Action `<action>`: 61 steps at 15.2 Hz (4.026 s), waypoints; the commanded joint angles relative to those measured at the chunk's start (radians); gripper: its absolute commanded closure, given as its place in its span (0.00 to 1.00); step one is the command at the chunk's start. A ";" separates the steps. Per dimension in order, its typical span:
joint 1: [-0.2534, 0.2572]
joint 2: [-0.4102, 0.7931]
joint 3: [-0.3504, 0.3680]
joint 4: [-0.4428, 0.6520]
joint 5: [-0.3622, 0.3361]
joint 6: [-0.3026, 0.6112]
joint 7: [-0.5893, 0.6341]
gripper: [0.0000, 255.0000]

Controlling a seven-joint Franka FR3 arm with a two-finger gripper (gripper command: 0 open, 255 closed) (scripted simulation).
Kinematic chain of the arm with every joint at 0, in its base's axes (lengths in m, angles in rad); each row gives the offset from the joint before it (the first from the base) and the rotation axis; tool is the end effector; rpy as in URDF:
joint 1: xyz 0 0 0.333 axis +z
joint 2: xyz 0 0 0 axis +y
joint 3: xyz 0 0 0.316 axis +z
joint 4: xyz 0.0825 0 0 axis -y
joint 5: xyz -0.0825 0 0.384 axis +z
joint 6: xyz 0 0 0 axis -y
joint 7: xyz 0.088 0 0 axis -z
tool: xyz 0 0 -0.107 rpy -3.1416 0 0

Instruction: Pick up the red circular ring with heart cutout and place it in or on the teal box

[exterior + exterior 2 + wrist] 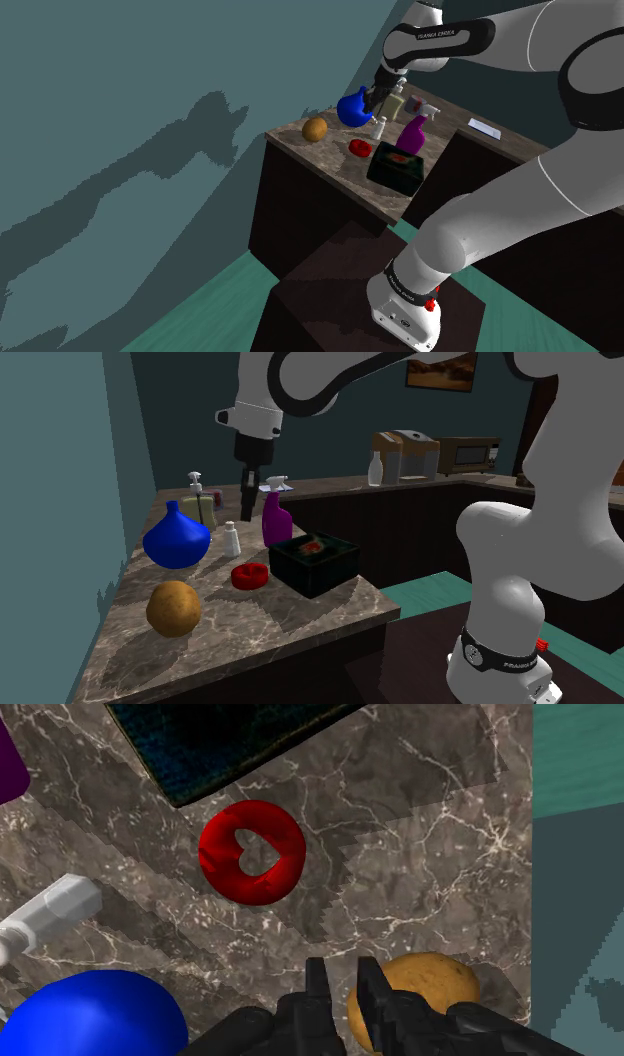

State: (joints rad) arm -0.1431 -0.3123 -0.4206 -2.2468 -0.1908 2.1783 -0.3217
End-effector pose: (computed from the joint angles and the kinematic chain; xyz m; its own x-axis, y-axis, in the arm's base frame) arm 0.4003 -0.2765 0.5029 0.9726 -0.1315 0.1914 -0.1558 -0.9808 0.1174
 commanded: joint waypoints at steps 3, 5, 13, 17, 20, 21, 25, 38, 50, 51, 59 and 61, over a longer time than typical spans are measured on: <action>0.000 0.000 0.000 0.000 0.000 0.000 0.000 1.00; 0.000 0.000 0.000 0.000 0.000 0.000 0.000 1.00; 0.026 0.155 -0.131 0.045 0.125 0.041 -0.311 0.00; 0.021 0.320 -0.200 0.115 0.269 0.046 -0.580 0.00; -0.016 0.460 -0.212 0.187 0.382 0.028 -0.775 0.00; -0.035 0.506 -0.207 0.215 0.415 0.019 -0.835 0.00; -0.072 0.586 -0.187 0.246 0.468 0.026 -0.921 0.00; -0.082 0.632 -0.170 0.224 0.510 0.085 -0.948 0.00; -0.077 0.615 -0.177 0.231 0.494 0.064 -0.937 1.00; -0.074 0.607 -0.180 0.235 0.487 0.054 -0.931 1.00; -0.058 0.544 -0.200 0.273 0.432 -0.033 -0.891 1.00; -0.055 0.530 -0.204 0.285 0.419 -0.055 -0.881 1.00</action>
State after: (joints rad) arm -0.2010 0.2251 -0.6236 -1.9662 0.2350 2.1336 -1.2097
